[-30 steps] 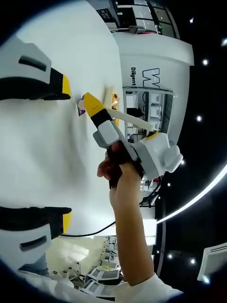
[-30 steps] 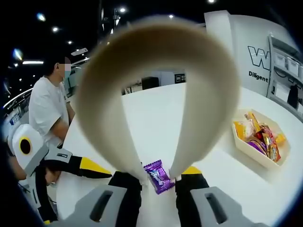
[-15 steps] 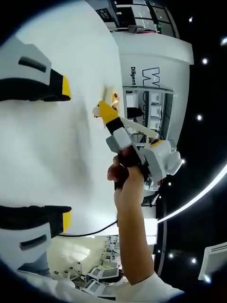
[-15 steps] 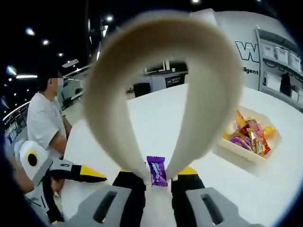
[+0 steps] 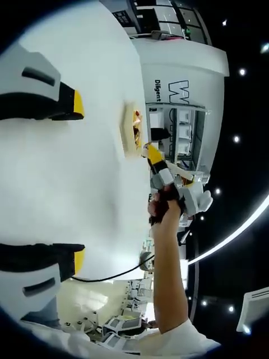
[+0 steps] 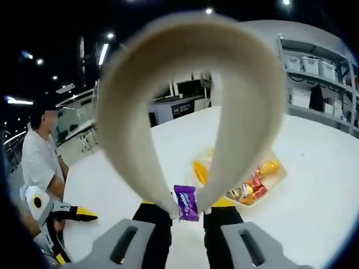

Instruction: Place the target food into the container with the food tongs after gripping and lifting it, then release it inside without dropping or visibly crushing the food.

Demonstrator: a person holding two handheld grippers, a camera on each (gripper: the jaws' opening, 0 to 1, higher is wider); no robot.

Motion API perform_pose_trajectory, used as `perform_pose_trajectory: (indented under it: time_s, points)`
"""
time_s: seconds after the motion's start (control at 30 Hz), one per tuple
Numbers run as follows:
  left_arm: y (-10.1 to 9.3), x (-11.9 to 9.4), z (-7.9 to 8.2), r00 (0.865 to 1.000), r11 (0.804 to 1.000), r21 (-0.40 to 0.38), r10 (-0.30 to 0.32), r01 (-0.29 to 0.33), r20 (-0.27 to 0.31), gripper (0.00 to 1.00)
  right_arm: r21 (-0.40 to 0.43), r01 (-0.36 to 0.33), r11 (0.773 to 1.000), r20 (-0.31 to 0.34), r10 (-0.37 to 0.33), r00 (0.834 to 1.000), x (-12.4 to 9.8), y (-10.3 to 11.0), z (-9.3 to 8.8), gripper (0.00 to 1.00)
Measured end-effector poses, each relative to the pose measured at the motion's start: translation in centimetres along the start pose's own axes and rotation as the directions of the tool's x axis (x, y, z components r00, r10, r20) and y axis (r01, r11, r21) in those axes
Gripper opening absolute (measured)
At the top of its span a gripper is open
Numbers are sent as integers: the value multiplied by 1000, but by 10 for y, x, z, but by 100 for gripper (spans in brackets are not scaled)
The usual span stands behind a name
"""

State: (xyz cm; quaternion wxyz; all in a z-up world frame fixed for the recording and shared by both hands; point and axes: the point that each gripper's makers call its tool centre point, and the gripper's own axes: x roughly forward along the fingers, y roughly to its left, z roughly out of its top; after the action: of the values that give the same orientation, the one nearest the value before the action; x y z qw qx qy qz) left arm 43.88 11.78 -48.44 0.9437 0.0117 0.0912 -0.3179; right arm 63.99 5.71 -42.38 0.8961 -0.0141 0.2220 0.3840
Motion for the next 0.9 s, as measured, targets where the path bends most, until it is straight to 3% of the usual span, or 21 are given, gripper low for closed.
perform_pose_trajectory:
  time_s: [0.27, 0.9]
  points:
    - [2, 0, 1, 1000, 1000, -3, 8, -8, 7, 89, 41, 62, 997, 1, -62, 998, 15, -37, 2, 14]
    - [4, 0, 3, 1000, 1000, -1, 17, -17, 16, 88, 81, 111, 991, -31, -109, 994, 43, -74, -8, 14]
